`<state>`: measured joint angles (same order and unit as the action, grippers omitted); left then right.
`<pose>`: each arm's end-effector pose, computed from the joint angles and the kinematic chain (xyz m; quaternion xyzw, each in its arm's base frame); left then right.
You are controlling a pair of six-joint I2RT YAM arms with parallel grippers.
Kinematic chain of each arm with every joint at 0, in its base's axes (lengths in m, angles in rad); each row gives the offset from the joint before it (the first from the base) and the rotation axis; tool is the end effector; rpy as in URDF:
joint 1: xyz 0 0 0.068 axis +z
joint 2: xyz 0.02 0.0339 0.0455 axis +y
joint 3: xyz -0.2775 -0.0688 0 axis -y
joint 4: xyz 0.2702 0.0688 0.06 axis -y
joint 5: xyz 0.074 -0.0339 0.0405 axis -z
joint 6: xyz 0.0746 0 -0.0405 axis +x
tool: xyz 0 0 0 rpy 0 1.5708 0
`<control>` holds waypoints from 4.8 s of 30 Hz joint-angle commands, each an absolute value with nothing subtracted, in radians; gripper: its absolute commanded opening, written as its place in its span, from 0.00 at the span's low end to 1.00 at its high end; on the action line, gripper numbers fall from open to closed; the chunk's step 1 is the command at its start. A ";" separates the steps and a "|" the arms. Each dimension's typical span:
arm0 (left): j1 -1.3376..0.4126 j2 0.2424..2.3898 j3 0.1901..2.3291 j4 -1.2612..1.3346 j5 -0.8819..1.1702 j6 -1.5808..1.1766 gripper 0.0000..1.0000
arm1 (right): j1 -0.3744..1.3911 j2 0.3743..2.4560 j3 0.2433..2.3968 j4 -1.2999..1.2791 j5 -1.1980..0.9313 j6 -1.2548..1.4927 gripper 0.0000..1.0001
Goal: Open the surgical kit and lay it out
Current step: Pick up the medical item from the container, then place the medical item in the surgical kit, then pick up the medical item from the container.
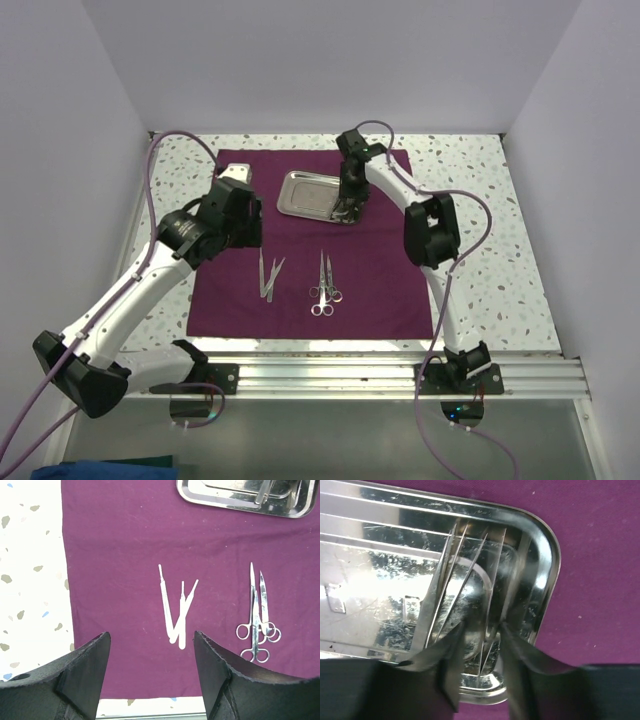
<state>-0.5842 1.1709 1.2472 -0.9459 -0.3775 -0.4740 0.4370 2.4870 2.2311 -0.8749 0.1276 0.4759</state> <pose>0.2398 -0.1256 0.3400 -0.0135 0.9246 -0.0182 0.3802 0.5293 0.2368 0.1382 0.0329 0.9735 0.0401 0.2229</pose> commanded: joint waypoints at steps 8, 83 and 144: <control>-0.560 1.170 1.241 -0.936 -0.391 -0.426 0.71 | 0.479 2.580 2.218 -0.962 0.242 0.485 0.10; -0.488 1.224 1.226 -0.868 -0.336 -0.456 0.99 | 0.480 2.350 2.138 -0.776 0.195 0.499 0.48; -0.410 1.224 1.187 -0.836 -0.301 -0.370 0.99 | 0.462 2.240 2.356 -0.772 0.201 0.471 0.00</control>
